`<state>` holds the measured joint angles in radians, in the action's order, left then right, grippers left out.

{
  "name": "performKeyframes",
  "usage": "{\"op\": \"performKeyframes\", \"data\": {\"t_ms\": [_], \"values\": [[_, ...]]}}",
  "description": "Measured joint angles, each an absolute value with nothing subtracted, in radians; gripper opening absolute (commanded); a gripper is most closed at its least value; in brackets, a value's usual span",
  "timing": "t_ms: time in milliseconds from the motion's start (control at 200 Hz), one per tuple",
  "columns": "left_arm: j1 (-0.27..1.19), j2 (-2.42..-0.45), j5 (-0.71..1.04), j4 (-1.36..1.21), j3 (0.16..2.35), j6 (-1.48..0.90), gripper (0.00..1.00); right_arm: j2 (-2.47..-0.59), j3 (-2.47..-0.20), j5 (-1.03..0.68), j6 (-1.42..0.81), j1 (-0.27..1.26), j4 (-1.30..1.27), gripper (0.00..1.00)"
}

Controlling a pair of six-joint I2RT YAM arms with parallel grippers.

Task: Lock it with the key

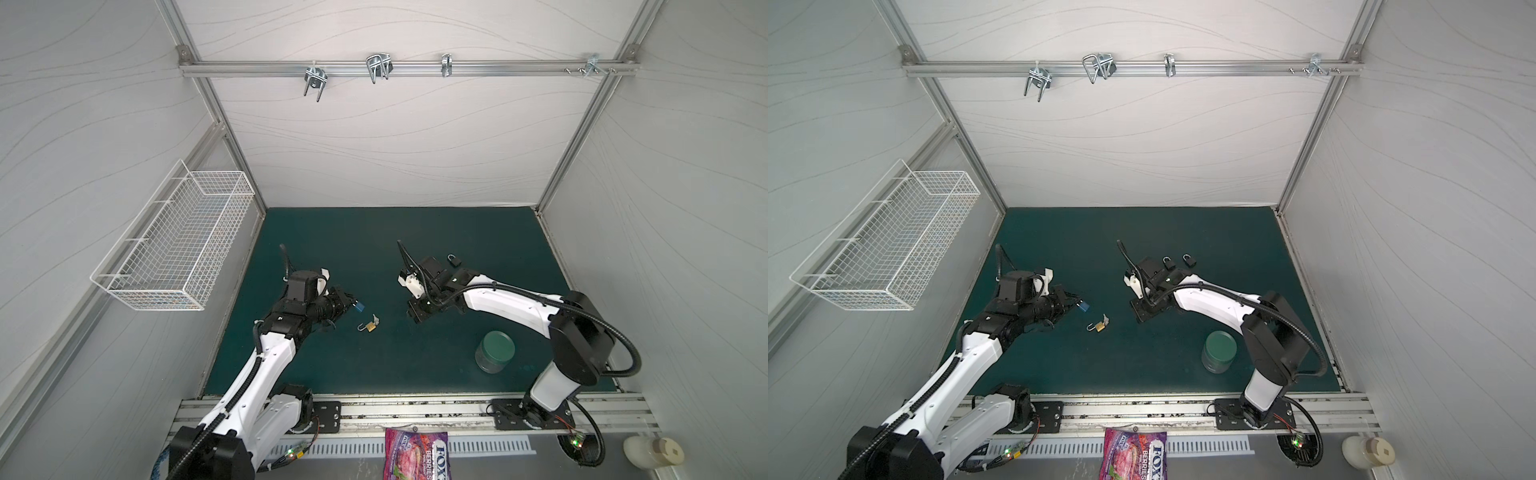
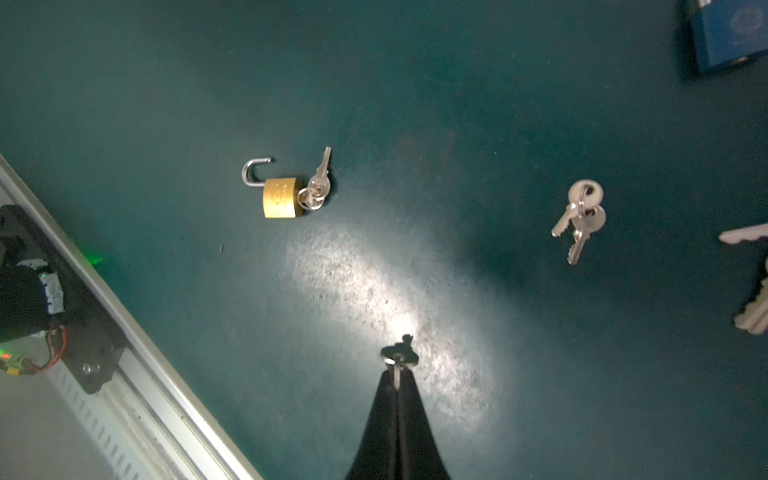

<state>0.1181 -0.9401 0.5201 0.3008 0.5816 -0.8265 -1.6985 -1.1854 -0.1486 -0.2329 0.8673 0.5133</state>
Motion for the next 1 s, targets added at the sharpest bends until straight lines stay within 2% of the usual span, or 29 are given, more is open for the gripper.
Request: {"op": "performKeyframes", "data": {"t_ms": [325, 820, 1000], "values": [[0.051, -0.946, 0.597, 0.245, 0.561, -0.841, 0.00, -1.890, -1.341, -0.166, -0.255, 0.839, 0.507, 0.00], [0.048, -0.966, 0.647, 0.233, 0.561, -0.841, 0.00, -2.022, -1.446, -0.191, -0.273, 0.818, 0.527, 0.00], [0.048, -0.966, 0.649, 0.234, 0.561, -0.841, 0.00, -2.045, -1.470, -0.196, -0.274, 0.815, 0.528, 0.12]]}}
